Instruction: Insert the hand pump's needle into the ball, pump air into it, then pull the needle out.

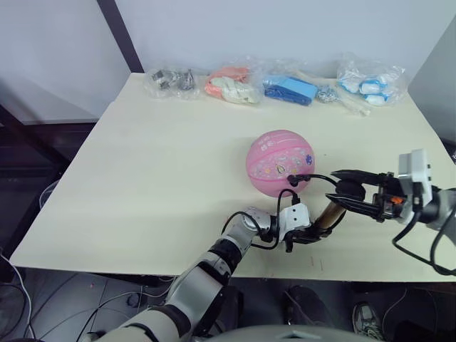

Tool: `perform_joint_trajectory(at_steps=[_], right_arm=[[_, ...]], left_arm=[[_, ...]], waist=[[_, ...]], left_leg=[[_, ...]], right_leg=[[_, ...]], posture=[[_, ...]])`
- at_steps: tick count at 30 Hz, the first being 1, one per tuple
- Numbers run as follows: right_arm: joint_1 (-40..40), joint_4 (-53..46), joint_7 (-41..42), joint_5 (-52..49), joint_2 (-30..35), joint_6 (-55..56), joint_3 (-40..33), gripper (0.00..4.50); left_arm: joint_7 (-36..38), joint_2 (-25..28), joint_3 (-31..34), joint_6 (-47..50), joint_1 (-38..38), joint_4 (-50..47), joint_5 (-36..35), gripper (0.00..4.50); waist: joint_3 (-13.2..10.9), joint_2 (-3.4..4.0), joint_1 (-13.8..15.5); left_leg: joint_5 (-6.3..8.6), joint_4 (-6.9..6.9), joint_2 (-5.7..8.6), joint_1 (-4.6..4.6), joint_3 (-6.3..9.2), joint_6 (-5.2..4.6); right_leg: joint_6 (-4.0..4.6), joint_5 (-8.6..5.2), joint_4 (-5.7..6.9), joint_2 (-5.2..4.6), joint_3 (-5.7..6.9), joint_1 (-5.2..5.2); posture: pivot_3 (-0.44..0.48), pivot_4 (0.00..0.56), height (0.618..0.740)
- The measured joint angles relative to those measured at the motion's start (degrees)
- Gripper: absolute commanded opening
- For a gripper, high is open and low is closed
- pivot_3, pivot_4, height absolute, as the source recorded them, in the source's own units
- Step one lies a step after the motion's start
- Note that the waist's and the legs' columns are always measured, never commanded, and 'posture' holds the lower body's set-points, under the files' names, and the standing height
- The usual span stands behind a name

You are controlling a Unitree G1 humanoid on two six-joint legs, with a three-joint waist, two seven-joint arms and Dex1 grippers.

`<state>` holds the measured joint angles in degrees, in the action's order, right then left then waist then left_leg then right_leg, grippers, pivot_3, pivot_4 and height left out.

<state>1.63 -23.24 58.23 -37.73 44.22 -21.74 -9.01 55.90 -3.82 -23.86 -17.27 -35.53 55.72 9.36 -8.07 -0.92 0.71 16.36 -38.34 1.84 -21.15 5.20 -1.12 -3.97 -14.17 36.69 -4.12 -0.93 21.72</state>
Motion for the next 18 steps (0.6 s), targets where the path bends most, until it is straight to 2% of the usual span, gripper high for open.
perform_joint_trajectory(at_steps=[3,7,12,18], right_arm=[[-0.6,1.6,-0.2,2.1,-1.9,3.1,1.5,2.02],[-0.3,1.1,0.2,2.2,-1.2,3.4,0.9,2.02],[0.0,0.5,0.7,-0.6,2.6,-0.9,-1.3,2.02],[4.6,-2.7,1.2,-10.6,9.6,-10.0,-8.3,2.02]], left_arm=[[-0.1,0.0,0.0,0.0,0.0,0.1,0.1,1.07],[-0.3,0.0,0.0,0.0,0.0,0.1,0.1,1.07],[-0.3,-0.2,0.0,0.0,0.1,0.0,0.0,1.07],[-0.3,-0.4,0.1,0.0,0.1,-0.1,-0.1,1.07]], waist=[[0.0,0.02,-0.1],[0.0,0.01,-0.1],[0.0,0.02,0.0],[-0.2,0.22,0.1]], left_leg=[[0.00,0.04,-0.01,0.18,-0.07,0.00],[0.01,0.04,-0.02,0.22,-0.07,-0.01],[0.01,0.04,-0.03,0.14,-0.06,-0.02],[0.04,0.02,-0.02,-0.02,-0.03,-0.07]], right_leg=[[-0.01,-0.01,-0.01,0.00,-0.07,-0.13],[-0.01,-0.01,-0.01,0.01,-0.07,-0.16],[-0.01,0.00,-0.02,-0.03,-0.07,-0.12],[-0.01,0.00,-0.07,-0.06,-0.03,-0.04]], posture=[[0.000,0.150,0.736],[0.000,0.150,0.736],[0.000,0.150,0.736],[0.000,0.150,0.736]])
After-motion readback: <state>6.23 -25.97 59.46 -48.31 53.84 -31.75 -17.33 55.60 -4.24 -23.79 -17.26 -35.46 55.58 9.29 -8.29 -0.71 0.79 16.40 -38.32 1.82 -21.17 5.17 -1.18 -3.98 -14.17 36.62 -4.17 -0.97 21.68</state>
